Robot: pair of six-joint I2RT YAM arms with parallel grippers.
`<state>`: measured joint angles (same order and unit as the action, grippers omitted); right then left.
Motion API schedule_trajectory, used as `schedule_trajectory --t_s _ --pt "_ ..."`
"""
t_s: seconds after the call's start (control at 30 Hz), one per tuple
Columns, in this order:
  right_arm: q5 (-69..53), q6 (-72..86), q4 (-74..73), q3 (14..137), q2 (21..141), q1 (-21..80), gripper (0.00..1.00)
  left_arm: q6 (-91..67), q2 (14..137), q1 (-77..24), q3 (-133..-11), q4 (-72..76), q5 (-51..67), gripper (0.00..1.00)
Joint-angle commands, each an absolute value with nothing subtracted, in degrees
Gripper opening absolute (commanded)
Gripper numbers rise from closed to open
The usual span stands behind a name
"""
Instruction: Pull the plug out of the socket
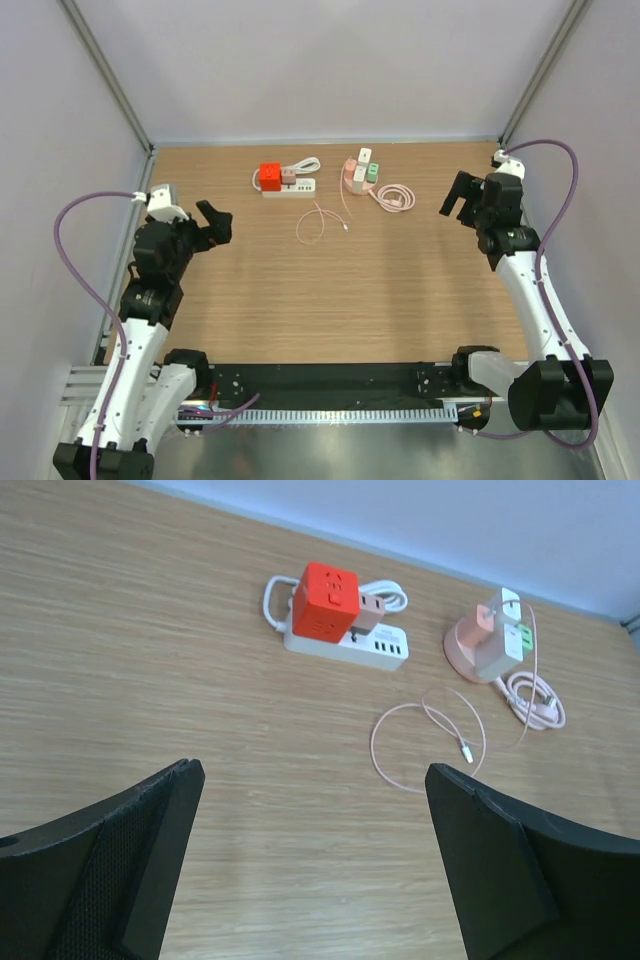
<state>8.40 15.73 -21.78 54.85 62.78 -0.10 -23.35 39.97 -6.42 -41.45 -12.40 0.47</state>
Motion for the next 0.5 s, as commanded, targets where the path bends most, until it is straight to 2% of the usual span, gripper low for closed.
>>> schedule_trajectory --t_s 0.0,0.1,0.2,0.23,0.27,0.33,0.47 --pt "8.4 16.0 -20.9 58.1 62.2 0.0 1.00 -25.1 43.0 -6.7 -44.2 -12.8 4.8 1.00" --pt "2.0 10.7 -20.7 59.0 62.0 0.0 1.00 -27.1 45.3 -6.7 -47.7 -14.1 6.7 1.00" --pt "-15.7 0.3 -20.4 58.2 61.4 0.0 1.00 -28.4 48.6 -6.7 -50.9 -15.5 9.1 1.00" --pt "-27.0 -4.4 -21.2 58.0 61.6 0.0 1.00 -28.8 50.3 -6.7 -52.1 -15.6 9.6 1.00" --pt "-31.0 -12.1 -23.0 58.1 61.9 0.0 1.00 -29.3 51.2 -6.7 -52.7 -15.6 10.1 1.00" --pt "-35.9 -14.2 -25.8 57.4 62.4 0.0 1.00 -31.0 54.4 -6.7 -54.1 -15.6 10.8 1.00" --pt "-37.3 -14.2 -24.9 55.7 63.5 0.0 1.00 -32.9 60.3 -6.7 -59.2 -16.2 12.7 1.00"
